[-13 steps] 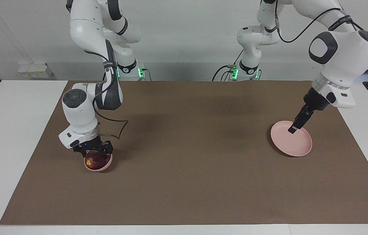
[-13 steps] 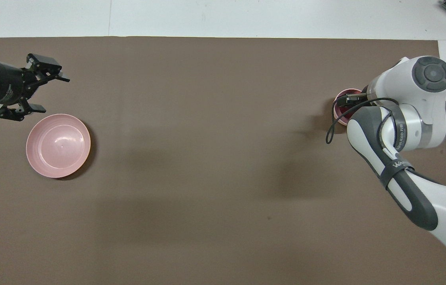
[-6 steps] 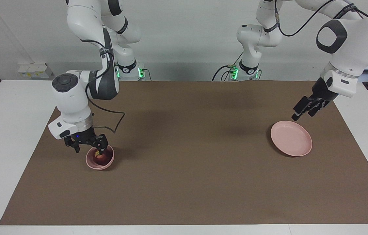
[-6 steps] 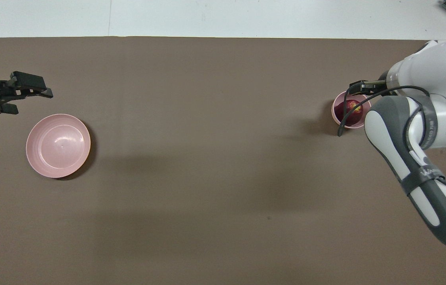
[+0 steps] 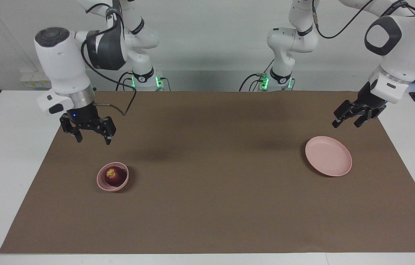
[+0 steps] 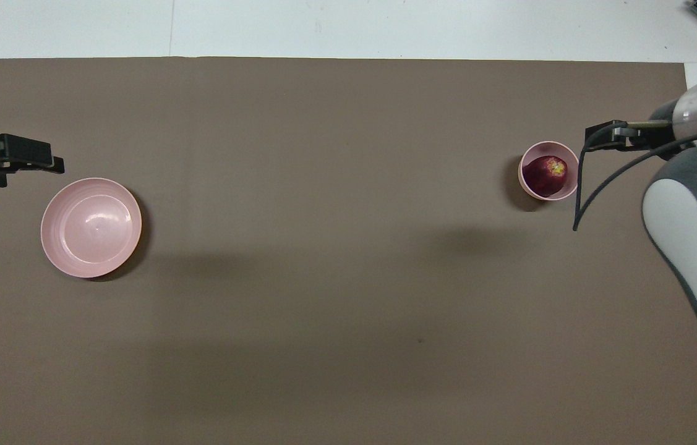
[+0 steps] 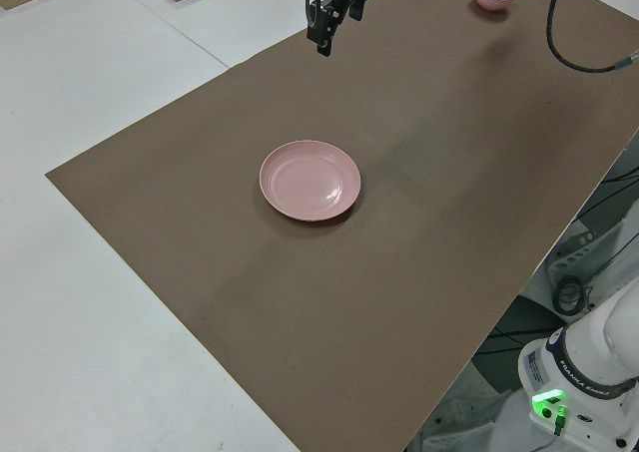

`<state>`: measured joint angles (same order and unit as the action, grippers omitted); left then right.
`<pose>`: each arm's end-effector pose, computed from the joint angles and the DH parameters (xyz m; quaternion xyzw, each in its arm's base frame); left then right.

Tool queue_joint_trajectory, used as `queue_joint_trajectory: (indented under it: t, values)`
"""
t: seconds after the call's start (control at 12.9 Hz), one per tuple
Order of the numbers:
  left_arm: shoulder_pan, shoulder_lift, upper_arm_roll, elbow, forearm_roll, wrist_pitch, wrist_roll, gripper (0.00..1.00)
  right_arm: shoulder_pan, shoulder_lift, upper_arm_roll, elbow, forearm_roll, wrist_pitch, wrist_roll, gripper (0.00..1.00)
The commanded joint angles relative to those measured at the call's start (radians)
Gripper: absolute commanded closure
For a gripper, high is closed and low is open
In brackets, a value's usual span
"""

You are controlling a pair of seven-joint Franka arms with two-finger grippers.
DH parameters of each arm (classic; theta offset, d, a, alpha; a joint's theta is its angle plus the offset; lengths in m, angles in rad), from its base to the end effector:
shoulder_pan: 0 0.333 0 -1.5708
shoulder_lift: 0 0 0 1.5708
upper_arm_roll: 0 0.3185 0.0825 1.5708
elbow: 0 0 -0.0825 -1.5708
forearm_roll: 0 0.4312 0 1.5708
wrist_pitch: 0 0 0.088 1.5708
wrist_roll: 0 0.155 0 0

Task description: Move apple from plate to bowl

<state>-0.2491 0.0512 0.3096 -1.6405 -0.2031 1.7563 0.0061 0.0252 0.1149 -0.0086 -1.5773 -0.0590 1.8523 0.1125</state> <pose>0.6351 0.0076 0.5316 0.9943 0.0420 0.0365 0.0913 0.6681 0.0040 0.5308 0.9955 -0.0418 0.0817 0.0242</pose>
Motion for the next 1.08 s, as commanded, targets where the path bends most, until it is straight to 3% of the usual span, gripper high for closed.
queue_joint_trajectory:
  t: [0.0, 0.23, 0.46, 0.62, 1.01]
  values:
    - [0.065, -0.06, -0.073, 0.002, 0.092, -0.069, 0.041, 0.0, -0.001, -0.027, 0.003, 0.089, 0.019, -0.176, 0.012, 0.0]
    - [0.166, -0.108, -0.231, -0.01, 0.174, -0.122, 0.037, 0.0, 0.001, -0.116, 0.003, 0.079, 0.031, -0.261, 0.01, 0.0]
    - [0.29, -0.119, -0.34, 0.011, 0.175, -0.201, 0.034, 0.0, -0.004, -0.161, 0.001, 0.044, 0.041, -0.351, 0.001, 0.0]
    - [0.303, -0.117, -0.34, 0.05, 0.177, -0.242, 0.038, 0.0, -0.01, -0.166, -0.001, 0.036, 0.08, -0.346, -0.005, 0.0]
    - [0.298, -0.132, -0.339, 0.036, 0.177, -0.248, 0.107, 0.0, 0.001, -0.152, 0.002, 0.042, 0.07, -0.285, -0.048, 0.0]
